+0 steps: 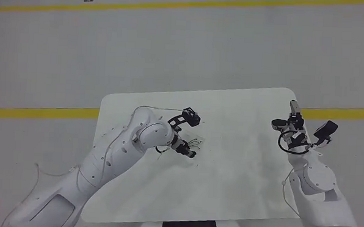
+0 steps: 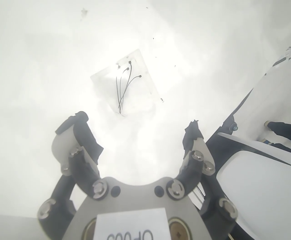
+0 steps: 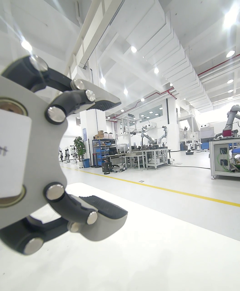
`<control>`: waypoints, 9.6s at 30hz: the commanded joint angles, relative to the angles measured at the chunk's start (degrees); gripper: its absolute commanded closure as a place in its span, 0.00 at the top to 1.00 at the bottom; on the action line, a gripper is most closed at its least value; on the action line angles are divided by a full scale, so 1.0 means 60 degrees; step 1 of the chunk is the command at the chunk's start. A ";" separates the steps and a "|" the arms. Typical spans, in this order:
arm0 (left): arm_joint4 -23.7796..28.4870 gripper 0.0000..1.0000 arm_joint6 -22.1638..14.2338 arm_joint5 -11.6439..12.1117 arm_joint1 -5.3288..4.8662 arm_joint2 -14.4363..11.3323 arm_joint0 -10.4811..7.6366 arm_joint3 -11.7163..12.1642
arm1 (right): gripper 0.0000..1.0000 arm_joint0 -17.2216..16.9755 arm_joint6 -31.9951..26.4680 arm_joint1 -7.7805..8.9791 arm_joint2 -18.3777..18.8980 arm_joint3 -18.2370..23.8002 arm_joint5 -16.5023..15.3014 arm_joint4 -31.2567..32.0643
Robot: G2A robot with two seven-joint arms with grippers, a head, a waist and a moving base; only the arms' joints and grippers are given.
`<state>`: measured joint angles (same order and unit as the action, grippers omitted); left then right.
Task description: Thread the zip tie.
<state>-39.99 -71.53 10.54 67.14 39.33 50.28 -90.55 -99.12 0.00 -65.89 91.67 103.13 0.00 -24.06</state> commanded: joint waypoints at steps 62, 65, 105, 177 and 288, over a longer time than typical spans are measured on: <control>0.0971 1.00 -0.0340 0.1341 0.0805 -0.2709 -0.2255 0.1985 | 1.00 0.0000 0.0000 0.0000 0.0000 0.0000 0.0000 0.0000; 0.0703 1.00 -0.0249 0.1390 0.0816 -0.2744 -0.2366 0.2054 | 1.00 0.0000 0.0000 0.0000 0.0000 0.0000 0.0000 0.0000; 0.1641 0.07 0.1098 0.1490 0.1074 -0.4542 -0.3612 0.3282 | 1.00 0.0000 0.0000 0.0000 0.0000 0.0000 0.0000 0.0000; 0.0538 0.00 0.1677 0.1490 0.2914 -0.4932 -0.3283 0.6394 | 1.00 0.0000 0.0000 0.0000 0.0000 0.0000 0.0000 0.0000; 0.0371 0.17 0.1700 0.1490 0.2898 -0.4932 -0.3229 0.6472 | 1.00 0.0000 0.0000 0.0000 0.0000 0.0000 0.0000 0.0000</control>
<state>-37.81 -61.27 19.48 84.52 9.74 30.85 -51.74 -99.12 0.00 -65.89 91.67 103.13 0.00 -24.06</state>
